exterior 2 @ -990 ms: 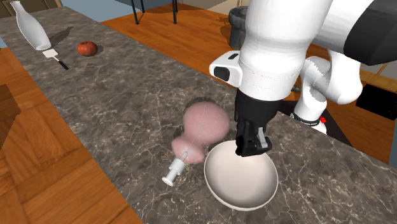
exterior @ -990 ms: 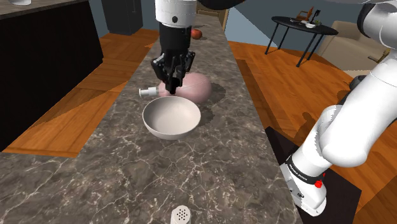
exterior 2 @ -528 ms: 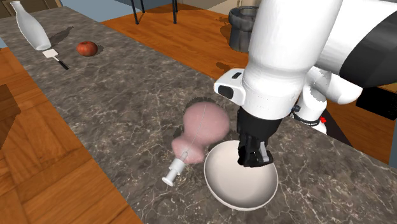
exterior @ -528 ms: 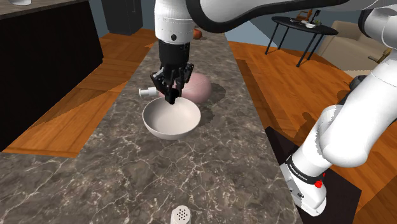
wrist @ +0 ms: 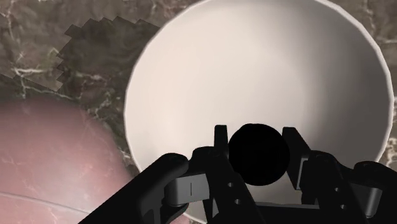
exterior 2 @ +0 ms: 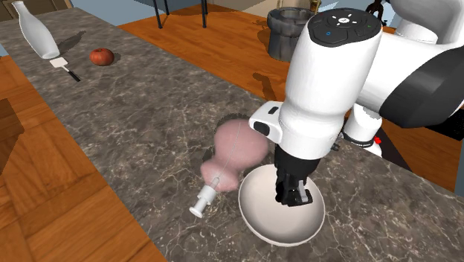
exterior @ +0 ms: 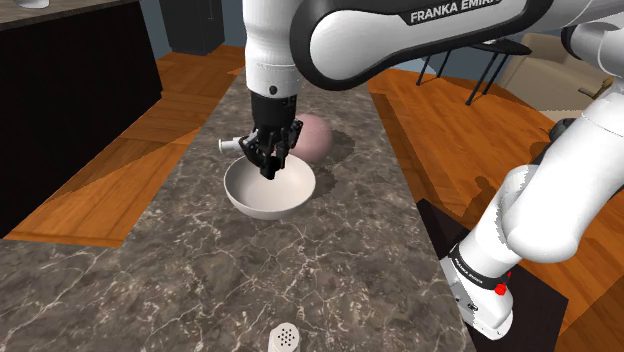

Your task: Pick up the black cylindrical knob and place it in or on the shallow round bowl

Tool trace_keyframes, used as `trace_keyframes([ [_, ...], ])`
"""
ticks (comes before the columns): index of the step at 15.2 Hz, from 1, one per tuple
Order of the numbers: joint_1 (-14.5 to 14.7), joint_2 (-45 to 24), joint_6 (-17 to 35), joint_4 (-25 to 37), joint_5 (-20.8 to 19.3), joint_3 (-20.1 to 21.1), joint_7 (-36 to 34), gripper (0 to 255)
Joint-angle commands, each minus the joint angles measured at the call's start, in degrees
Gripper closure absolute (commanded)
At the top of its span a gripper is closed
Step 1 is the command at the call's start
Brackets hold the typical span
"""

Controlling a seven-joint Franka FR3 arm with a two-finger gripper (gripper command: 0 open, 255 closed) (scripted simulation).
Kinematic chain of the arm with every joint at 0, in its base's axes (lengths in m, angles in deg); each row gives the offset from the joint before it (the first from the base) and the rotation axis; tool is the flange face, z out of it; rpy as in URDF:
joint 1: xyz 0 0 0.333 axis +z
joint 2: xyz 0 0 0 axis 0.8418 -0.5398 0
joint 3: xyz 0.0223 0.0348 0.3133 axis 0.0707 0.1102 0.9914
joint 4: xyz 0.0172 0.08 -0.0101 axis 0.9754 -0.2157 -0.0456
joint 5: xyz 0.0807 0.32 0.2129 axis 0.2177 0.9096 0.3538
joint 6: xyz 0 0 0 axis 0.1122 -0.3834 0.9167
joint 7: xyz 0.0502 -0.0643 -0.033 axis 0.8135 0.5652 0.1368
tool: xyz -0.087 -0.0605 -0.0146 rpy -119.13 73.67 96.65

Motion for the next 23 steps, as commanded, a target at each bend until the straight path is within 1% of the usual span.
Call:
trace_keyframes([
  [1, 0.0, -0.2, 0.6, -0.4, -0.1, 0.0, -0.1, 255],
  [7, 0.0, -0.2, 0.6, -0.4, -0.1, 0.0, -0.1, 255],
  [8, 0.0, -0.2, 0.6, -0.4, -0.1, 0.0, -0.1, 0],
  [13, 0.0, -0.2, 0.6, -0.4, -0.1, 0.0, -0.1, 0],
  [17, 0.0, 0.5, -6.6, 6.2, 0.2, -0.1, 0.1, 0],
  [23, 0.0, 0.5, -6.6, 6.2, 0.2, -0.1, 0.1, 0],
])
